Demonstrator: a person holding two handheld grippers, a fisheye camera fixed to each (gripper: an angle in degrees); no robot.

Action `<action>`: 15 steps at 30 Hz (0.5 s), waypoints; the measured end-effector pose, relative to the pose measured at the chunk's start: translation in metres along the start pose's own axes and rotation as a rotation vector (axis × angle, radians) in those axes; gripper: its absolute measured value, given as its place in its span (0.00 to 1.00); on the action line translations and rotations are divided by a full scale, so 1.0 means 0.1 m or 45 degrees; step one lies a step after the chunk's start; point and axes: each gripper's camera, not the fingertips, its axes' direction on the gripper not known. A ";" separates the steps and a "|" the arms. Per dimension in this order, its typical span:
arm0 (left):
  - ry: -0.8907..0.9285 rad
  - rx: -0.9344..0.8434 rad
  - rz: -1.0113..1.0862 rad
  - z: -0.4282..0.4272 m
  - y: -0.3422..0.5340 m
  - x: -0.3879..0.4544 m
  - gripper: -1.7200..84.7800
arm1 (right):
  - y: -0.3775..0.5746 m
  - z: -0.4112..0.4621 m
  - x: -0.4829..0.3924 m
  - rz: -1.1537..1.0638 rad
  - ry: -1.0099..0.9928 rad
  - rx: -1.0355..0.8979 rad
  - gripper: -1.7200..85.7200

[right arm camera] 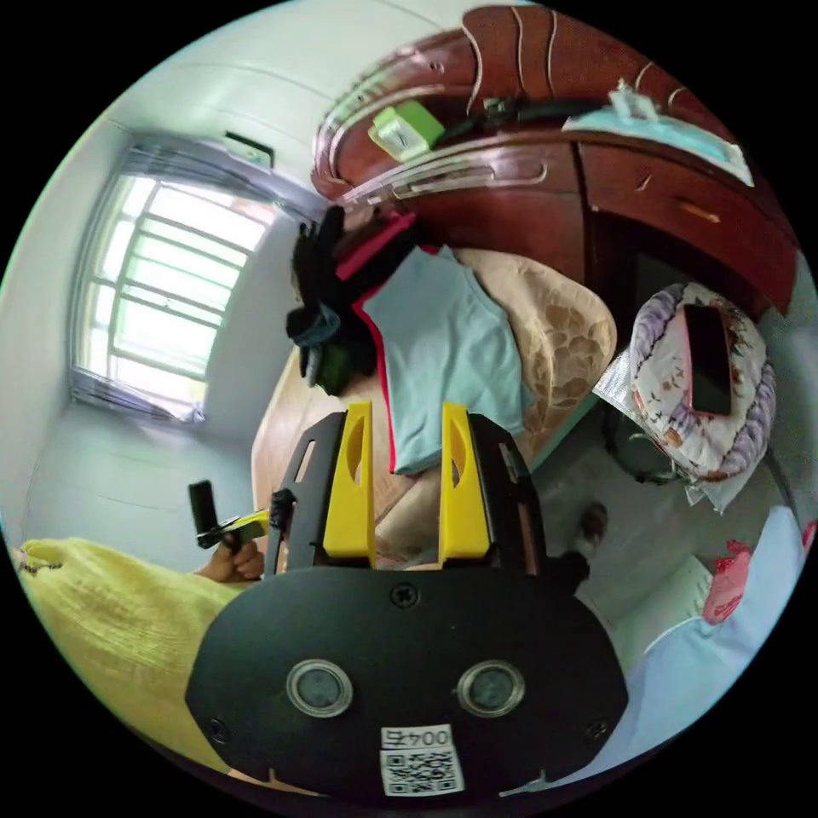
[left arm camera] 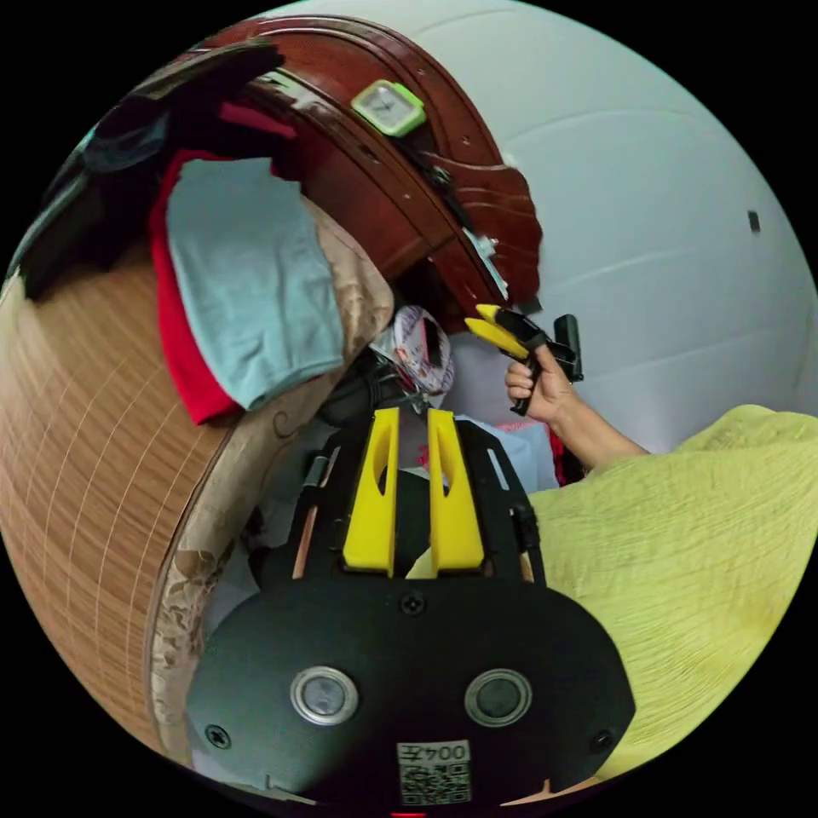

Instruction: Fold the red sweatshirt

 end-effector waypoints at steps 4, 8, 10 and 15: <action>-0.123 0.117 -0.183 -0.22 0.17 -0.07 0.10 | -0.91 1.03 0.63 0.035 0.118 -0.294 0.16; -0.233 0.278 -0.410 -0.33 0.28 0.04 0.11 | -1.59 1.93 1.28 0.091 0.148 -0.527 0.16; -0.239 0.353 -0.531 -0.29 0.33 0.10 0.11 | -1.81 2.21 1.50 0.116 0.168 -0.588 0.15; -0.198 0.384 -0.680 0.10 0.20 0.24 0.12 | -2.22 2.73 1.88 0.116 0.256 -0.716 0.15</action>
